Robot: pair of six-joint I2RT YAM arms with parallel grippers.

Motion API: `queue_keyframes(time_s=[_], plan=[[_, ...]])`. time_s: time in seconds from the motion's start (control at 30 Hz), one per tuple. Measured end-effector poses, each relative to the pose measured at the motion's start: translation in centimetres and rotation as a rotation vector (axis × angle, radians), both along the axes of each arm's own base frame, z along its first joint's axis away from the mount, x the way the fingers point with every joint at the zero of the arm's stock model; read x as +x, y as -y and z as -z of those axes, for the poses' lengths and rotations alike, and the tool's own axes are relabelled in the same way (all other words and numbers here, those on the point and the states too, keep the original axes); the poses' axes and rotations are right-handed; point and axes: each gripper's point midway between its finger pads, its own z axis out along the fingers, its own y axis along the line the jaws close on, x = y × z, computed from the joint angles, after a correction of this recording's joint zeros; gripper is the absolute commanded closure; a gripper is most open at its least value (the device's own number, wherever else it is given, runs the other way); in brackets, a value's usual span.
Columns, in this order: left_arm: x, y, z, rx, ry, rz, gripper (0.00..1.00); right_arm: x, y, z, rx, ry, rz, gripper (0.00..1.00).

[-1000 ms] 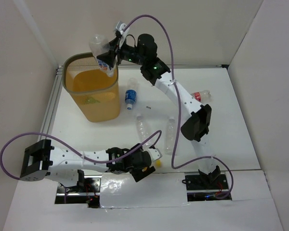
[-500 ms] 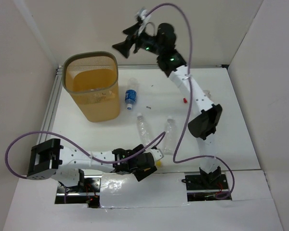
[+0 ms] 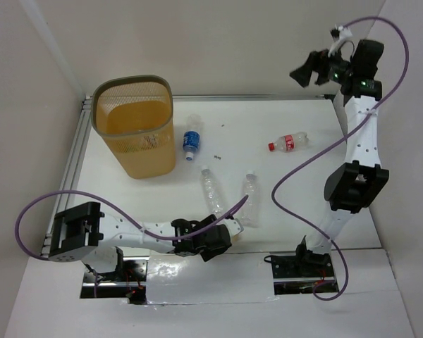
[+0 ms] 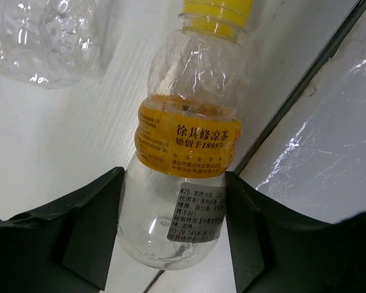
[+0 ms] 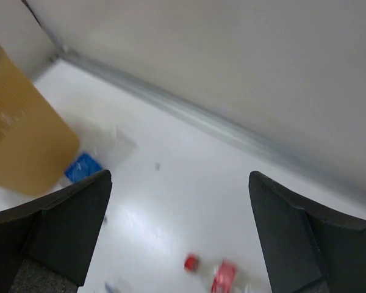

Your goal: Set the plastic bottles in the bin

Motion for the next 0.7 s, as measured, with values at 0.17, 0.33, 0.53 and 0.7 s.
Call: queue_keyframes(time_s=[0.17, 0.33, 0.53, 0.7], plan=[[0.2, -0.5, -2.1, -0.024, 0.019, -0.009, 0.97, -2.1, 5.9, 13.2, -0.048, -0.338, 0.082, 0.07], [2.6, 2.1, -12.4, -0.279, 0.119, -0.066, 1.0, -6.1, 6.7, 20.7, -0.145, -0.492, 0.066, 0.27], [12.4, -0.1, -27.3, -0.662, 0.293, -0.327, 0.94, -8.3, 6.7, 20.5, -0.252, -0.441, 0.051, 0.71], [20.8, -7.5, -32.8, -0.804, 0.417, -0.618, 0.87, -8.4, 6.9, 20.0, -0.286, -0.413, 0.048, 0.63]])
